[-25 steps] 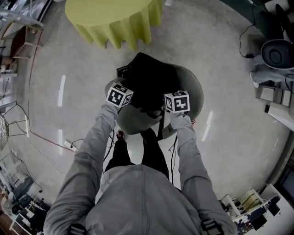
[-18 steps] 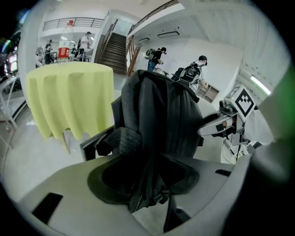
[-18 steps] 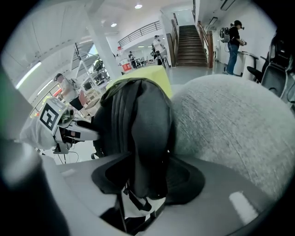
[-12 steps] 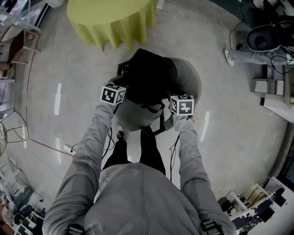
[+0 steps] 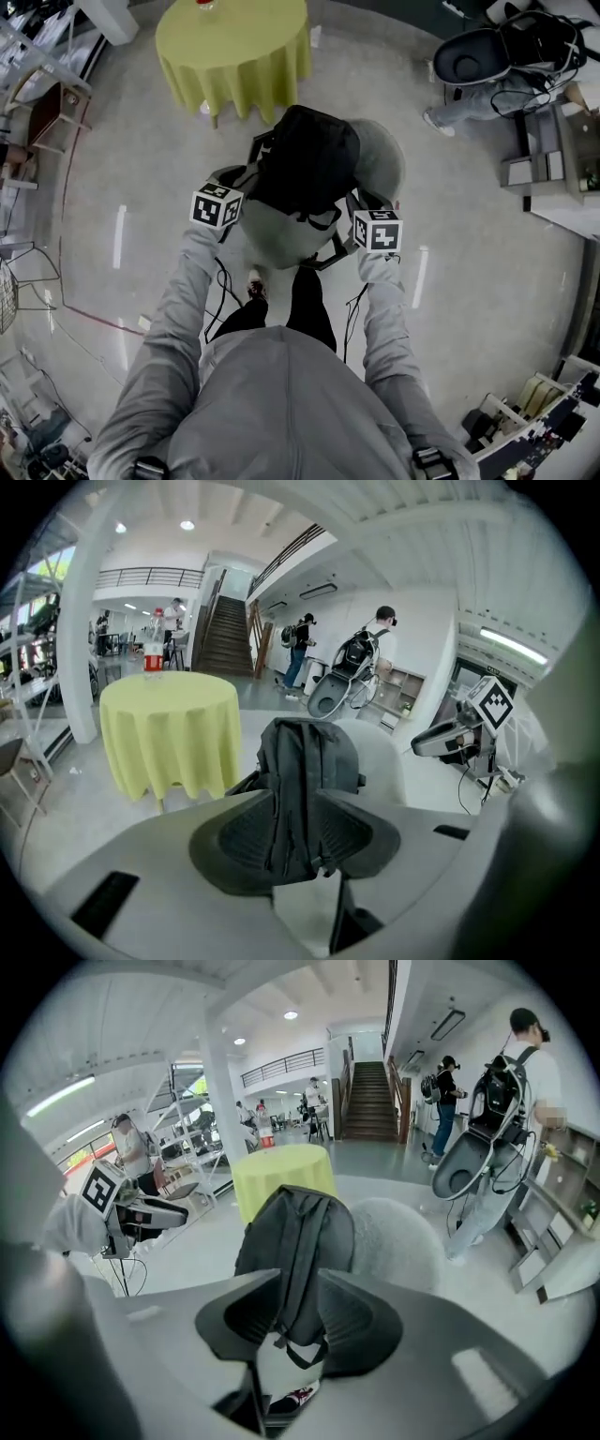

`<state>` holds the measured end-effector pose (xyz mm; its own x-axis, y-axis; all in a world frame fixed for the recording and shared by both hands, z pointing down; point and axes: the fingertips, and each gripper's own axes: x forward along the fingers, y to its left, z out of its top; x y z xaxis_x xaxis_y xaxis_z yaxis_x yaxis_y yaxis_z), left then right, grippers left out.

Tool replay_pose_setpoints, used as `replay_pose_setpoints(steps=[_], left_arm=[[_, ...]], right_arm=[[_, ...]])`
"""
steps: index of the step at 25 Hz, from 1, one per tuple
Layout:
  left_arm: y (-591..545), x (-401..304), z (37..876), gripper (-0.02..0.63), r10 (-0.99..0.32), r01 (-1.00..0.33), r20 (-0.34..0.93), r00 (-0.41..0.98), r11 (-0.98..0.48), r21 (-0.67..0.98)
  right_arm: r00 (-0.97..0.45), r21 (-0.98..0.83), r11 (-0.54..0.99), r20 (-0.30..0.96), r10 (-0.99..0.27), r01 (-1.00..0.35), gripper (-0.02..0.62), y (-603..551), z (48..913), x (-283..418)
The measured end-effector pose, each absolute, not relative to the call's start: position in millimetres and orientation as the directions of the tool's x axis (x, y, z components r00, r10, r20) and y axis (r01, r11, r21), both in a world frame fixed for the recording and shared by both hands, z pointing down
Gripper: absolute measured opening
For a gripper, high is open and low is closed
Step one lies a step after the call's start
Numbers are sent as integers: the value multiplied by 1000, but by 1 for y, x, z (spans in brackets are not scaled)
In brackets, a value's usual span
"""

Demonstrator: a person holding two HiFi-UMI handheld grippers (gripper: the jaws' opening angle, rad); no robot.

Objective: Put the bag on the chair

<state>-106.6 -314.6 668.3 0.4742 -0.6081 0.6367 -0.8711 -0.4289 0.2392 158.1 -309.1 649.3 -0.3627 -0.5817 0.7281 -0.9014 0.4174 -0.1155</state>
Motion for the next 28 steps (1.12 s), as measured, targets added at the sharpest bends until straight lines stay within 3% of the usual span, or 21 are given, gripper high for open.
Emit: replay_pose_setpoints(steps=[1, 8, 14, 28], left_arm=[[-310, -110, 658, 137, -617, -868, 626, 477, -443, 225], [-275, -114, 588, 55, -663, -831, 536, 523, -535, 151], [-252, -106, 522, 20, -697, -794, 436, 570, -604, 72], [-212, -114, 400, 6, -766, -781, 255, 590, -622, -60]], right_arm=[[-369, -117, 417, 713, -597, -901, 121, -303, 640, 153], [-375, -91, 413, 626, -684, -906, 84, -262, 577, 130], [-355, -38, 399, 540, -763, -916, 11, -241, 517, 119], [-452, 54, 499, 346, -822, -865, 11, -208, 397, 60]])
